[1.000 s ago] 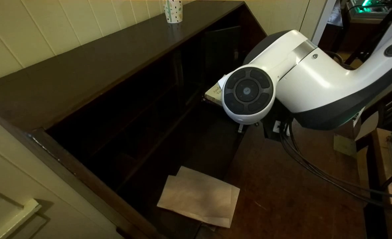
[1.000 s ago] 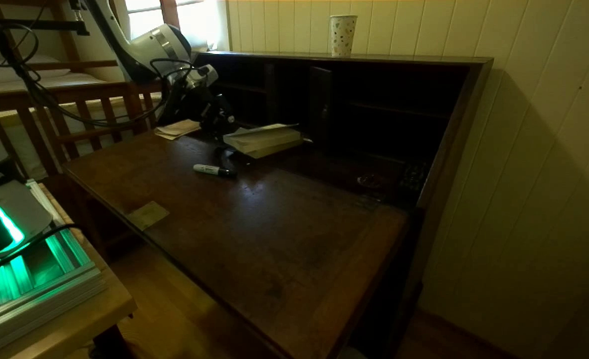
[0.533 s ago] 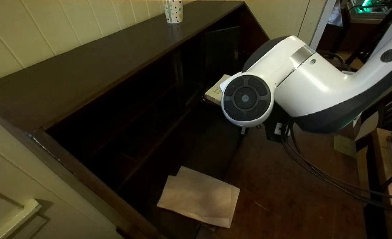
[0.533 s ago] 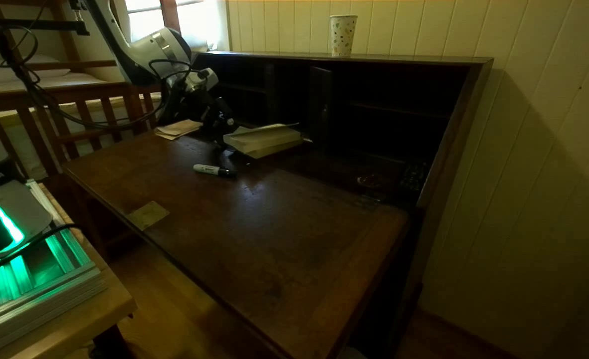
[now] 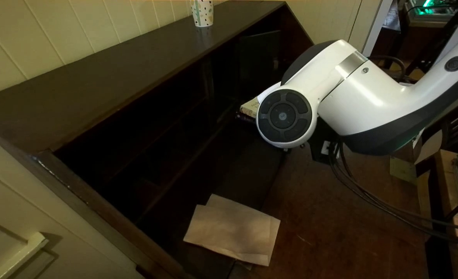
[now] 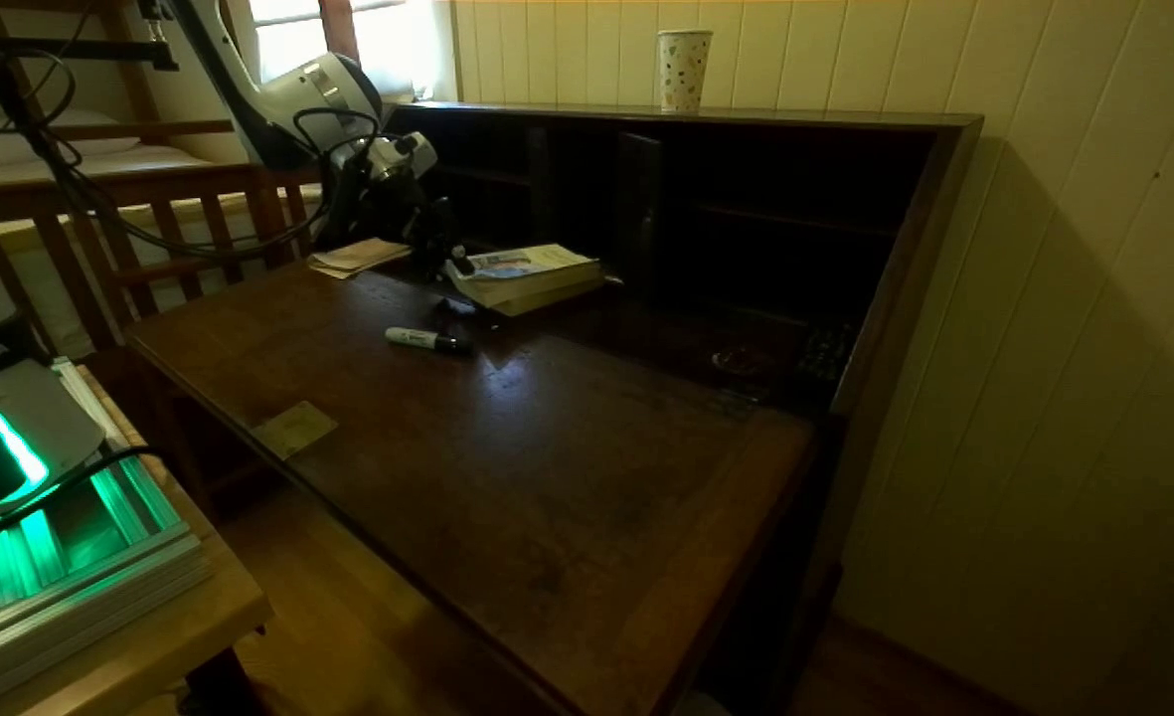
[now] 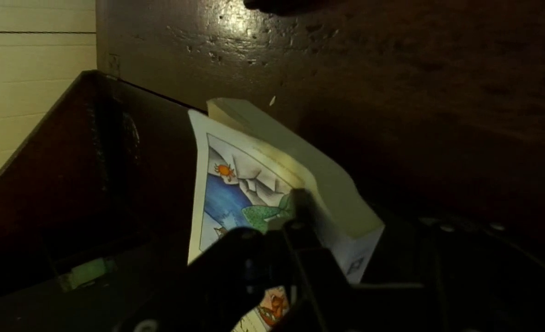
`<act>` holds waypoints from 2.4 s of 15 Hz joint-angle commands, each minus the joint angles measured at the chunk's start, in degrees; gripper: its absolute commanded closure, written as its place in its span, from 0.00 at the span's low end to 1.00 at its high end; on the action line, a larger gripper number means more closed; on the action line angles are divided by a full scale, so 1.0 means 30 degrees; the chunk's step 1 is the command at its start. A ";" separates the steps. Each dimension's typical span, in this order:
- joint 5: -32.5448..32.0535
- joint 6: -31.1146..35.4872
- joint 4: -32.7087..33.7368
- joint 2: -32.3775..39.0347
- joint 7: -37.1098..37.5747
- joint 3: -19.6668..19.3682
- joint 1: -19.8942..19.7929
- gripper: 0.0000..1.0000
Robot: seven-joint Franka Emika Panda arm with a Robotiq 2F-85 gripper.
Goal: Put the white book in the middle compartment
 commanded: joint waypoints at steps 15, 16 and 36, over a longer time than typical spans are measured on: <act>-0.0897 -0.0328 -0.2560 -0.4987 0.3470 0.0509 0.0112 0.93; -0.1007 -0.0238 -0.2728 -0.5296 0.3713 0.0489 0.0037 0.93; -1.0850 0.8371 -0.2598 -0.5879 1.2439 -0.1018 -0.2298 0.93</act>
